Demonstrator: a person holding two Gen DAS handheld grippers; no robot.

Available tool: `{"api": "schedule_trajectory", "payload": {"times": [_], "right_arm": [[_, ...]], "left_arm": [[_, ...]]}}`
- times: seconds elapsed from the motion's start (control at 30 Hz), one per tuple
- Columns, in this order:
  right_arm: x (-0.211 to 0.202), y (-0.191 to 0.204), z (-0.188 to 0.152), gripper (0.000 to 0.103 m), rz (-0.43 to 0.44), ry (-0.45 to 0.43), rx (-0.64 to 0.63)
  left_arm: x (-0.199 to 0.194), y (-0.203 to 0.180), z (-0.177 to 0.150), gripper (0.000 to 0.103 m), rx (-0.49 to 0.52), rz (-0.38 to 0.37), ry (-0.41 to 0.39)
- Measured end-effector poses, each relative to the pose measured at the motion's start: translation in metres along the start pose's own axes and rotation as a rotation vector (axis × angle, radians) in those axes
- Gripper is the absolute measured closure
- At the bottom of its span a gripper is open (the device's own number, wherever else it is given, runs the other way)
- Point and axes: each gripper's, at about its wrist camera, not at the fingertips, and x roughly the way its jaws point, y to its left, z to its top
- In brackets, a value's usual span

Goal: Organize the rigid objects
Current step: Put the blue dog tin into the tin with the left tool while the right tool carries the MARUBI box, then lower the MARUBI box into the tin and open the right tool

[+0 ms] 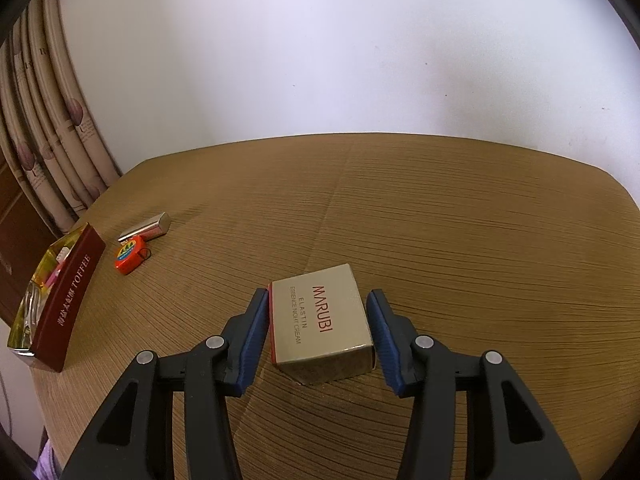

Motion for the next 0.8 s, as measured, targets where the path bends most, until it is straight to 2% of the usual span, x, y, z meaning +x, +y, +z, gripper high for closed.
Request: {"api": "schedule_trajectory", "payload": {"times": [0.13, 0.33, 0.5, 0.6, 0.7, 0.8], "right_arm": [[0.003, 0.002, 0.002, 0.058, -0.014, 0.018, -0.012], [0.007, 0.012, 0.000, 0.059, -0.051, 0.056, -0.053], [0.004, 0.011, -0.003, 0.059, -0.062, 0.065, -0.043], [0.000, 0.011, -0.005, 0.060, -0.065, 0.073, -0.033], [-0.006, 0.014, -0.007, 0.060, -0.057, 0.077, -0.022], [-0.022, 0.024, -0.005, 0.060, -0.032, 0.055, -0.019]], "left_arm": [[0.013, 0.029, -0.030, 0.082, -0.064, -0.037, 0.042], [0.059, 0.040, -0.037, 0.082, -0.105, -0.033, 0.102], [0.074, 0.040, -0.040, 0.081, -0.101, -0.055, 0.109], [0.073, 0.036, -0.043, 0.073, -0.081, -0.018, 0.102], [0.068, 0.036, -0.046, 0.073, -0.081, 0.002, 0.075], [0.040, 0.043, -0.053, 0.073, -0.141, -0.010, -0.018]]}}
